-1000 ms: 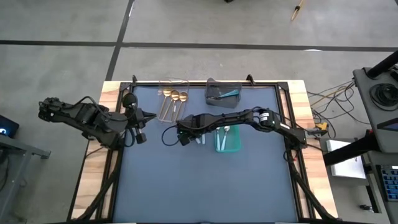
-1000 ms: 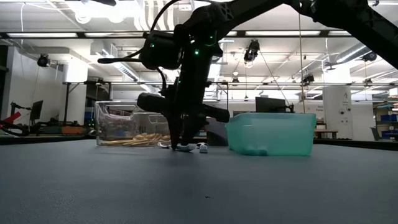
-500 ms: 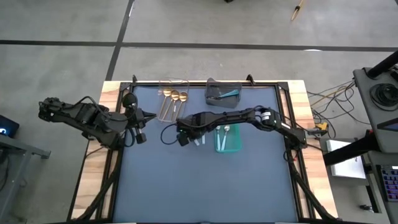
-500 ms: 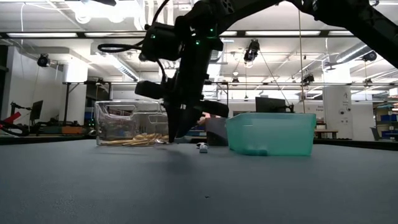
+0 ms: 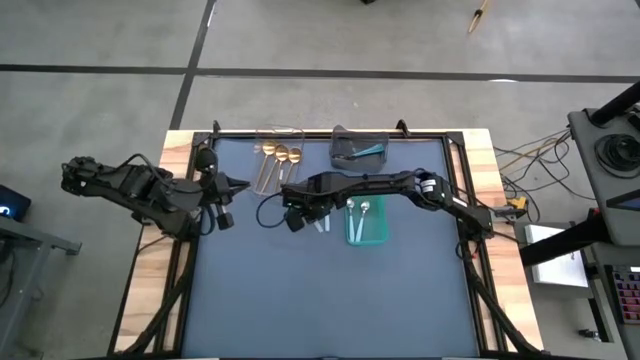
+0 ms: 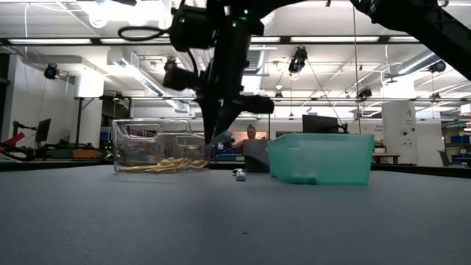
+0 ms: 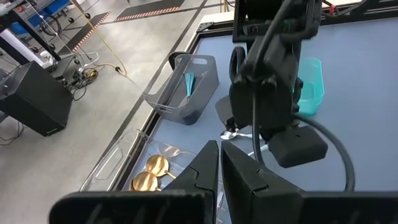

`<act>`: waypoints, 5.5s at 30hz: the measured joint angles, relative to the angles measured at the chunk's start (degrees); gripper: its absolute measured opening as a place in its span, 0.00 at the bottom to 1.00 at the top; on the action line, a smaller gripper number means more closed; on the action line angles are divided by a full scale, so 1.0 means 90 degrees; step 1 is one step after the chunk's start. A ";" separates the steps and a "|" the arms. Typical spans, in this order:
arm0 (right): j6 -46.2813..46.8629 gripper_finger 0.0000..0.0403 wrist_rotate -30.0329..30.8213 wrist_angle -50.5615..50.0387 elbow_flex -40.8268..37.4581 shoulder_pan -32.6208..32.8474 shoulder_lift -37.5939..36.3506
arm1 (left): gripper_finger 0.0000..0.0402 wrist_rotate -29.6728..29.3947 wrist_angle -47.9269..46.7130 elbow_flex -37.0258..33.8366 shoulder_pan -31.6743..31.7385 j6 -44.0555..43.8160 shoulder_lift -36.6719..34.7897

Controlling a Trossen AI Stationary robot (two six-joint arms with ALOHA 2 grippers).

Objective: Sort silverware by color (type)
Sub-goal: Put the light blue spoon into the green bin

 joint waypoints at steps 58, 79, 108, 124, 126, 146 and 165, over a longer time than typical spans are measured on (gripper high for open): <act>0.2547 0.07 -0.1150 0.0413 -0.4897 -0.0207 -0.4006 | 0.00 0.0001 0.1997 0.0000 0.0737 0.1470 -0.0013; 0.2380 0.07 -0.1594 0.0821 -0.4897 -0.0692 -0.3379 | 0.00 0.0005 0.2669 0.0000 0.1496 0.1646 0.0280; 0.2012 0.16 -0.1438 0.0946 -0.4900 -0.0775 -0.3026 | 0.00 -0.0029 0.3295 0.0001 0.1693 0.1663 0.0514; 0.1416 0.26 -0.1446 0.0976 -0.4520 -0.0743 -0.3238 | 0.00 -0.0036 0.3291 0.0000 0.1693 0.1595 0.0521; 0.1314 0.25 -0.1406 0.0986 -0.4328 -0.0719 -0.3331 | 0.00 -0.0036 0.3287 0.0000 0.1693 0.1591 0.0521; -0.0852 0.20 -0.0089 0.0922 -0.3131 -0.0502 -0.4487 | 0.00 0.1136 0.2434 0.0002 0.1659 -0.0610 0.0649; -0.4087 0.19 -0.0093 0.0760 -0.3438 -0.1025 -0.6393 | 0.00 0.1146 0.3961 0.0005 0.1575 -0.4542 0.2217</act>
